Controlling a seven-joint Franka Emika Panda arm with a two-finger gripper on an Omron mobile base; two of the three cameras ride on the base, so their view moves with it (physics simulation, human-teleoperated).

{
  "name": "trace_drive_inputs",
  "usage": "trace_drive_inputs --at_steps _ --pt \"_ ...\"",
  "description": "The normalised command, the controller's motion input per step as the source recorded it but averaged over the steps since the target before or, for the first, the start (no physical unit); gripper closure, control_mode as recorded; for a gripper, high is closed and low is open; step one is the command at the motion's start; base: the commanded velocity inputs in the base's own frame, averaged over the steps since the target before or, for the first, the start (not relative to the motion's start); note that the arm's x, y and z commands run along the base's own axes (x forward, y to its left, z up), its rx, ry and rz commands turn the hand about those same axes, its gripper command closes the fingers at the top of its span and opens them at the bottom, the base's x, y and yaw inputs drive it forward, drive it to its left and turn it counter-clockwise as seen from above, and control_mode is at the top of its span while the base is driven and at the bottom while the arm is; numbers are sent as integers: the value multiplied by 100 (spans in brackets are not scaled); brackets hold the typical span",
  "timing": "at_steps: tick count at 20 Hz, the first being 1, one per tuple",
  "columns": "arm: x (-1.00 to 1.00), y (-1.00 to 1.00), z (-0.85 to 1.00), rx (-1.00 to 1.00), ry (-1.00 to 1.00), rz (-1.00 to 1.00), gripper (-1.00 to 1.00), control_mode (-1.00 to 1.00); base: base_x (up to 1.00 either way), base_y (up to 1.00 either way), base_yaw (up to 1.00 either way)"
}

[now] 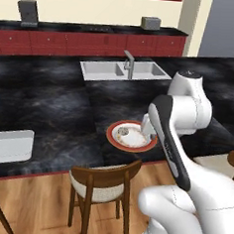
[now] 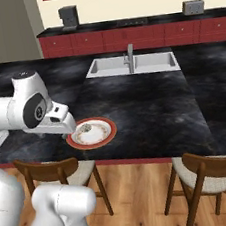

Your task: Place two dumplings into each of the tupperware containers and then place the containers in the fridge.

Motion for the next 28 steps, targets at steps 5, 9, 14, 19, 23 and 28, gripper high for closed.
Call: trace_drive_inputs --at_steps 5,9,14,19,23,28 --pt "100 18 -77 4 0 2 -100 -100 0 0 0" --pt "100 31 -96 2 0 1 -100 -100 0 0 0" --pt "100 -23 -6 10 3 16 -100 -100 0 0 0" --pt "92 14 -7 0 4 1 -100 -100 0 0 0" --pt "90 32 -31 -3 15 0 -100 -100 0 0 0" --pt "76 3 -42 -1 4 0 -100 -100 0 0 0"
